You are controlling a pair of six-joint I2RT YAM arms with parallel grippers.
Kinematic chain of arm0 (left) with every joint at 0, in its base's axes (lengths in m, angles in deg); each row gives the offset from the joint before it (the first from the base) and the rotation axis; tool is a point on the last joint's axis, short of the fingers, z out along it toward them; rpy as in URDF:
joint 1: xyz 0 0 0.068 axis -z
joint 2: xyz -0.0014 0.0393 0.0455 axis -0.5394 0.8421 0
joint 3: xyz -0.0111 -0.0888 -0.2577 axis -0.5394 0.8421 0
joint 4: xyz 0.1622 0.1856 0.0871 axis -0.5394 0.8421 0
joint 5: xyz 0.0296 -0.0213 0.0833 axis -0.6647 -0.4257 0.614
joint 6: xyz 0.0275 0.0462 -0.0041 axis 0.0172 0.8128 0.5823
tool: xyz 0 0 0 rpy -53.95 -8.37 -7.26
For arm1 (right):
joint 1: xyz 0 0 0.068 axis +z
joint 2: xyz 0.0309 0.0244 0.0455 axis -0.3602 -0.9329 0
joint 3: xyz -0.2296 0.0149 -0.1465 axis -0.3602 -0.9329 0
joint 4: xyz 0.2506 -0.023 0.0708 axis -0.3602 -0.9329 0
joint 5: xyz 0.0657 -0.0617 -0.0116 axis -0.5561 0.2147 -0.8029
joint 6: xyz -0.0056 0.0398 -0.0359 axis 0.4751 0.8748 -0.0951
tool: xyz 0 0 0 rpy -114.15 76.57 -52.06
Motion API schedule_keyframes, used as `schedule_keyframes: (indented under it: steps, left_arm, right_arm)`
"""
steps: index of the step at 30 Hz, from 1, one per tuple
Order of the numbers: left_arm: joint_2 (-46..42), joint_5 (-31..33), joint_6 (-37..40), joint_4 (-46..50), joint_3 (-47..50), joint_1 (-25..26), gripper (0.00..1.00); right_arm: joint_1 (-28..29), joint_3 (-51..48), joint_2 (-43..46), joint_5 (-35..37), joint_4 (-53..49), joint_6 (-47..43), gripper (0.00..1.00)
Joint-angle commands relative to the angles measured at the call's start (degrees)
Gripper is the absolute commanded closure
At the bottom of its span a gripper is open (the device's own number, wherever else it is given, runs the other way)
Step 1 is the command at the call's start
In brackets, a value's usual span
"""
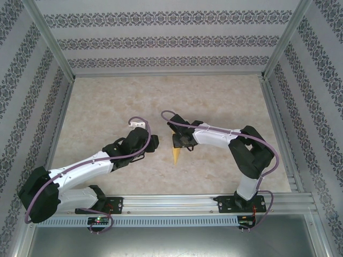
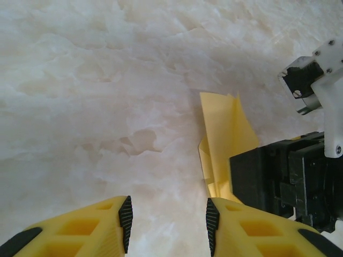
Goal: Fold a paper plane with a square sheet of paper (fold left side to right side)
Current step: Turn over the paper plane at the center of the table.
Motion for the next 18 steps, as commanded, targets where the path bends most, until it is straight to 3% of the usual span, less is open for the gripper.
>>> schedule_keyframes:
  steps: [1, 8, 18]
  left_arm:
    - [-1.2, 1.6, -0.6, 2.1, 0.2, -0.5, 0.56]
    - [-1.5, 2.5, -0.6, 3.6, -0.5, -0.5, 0.55]
    - [-8.2, 8.7, -4.1, 8.8, 0.2, -0.5, 0.55]
  right_arm:
    - [0.5, 0.2, 2.9, 1.8, -1.7, 0.5, 0.65]
    - [0.6, -0.7, 8.5, -3.9, -0.2, -1.8, 1.0]
    - [-1.2, -6.3, 16.9, -17.8, 8.5, -2.9, 1.0]
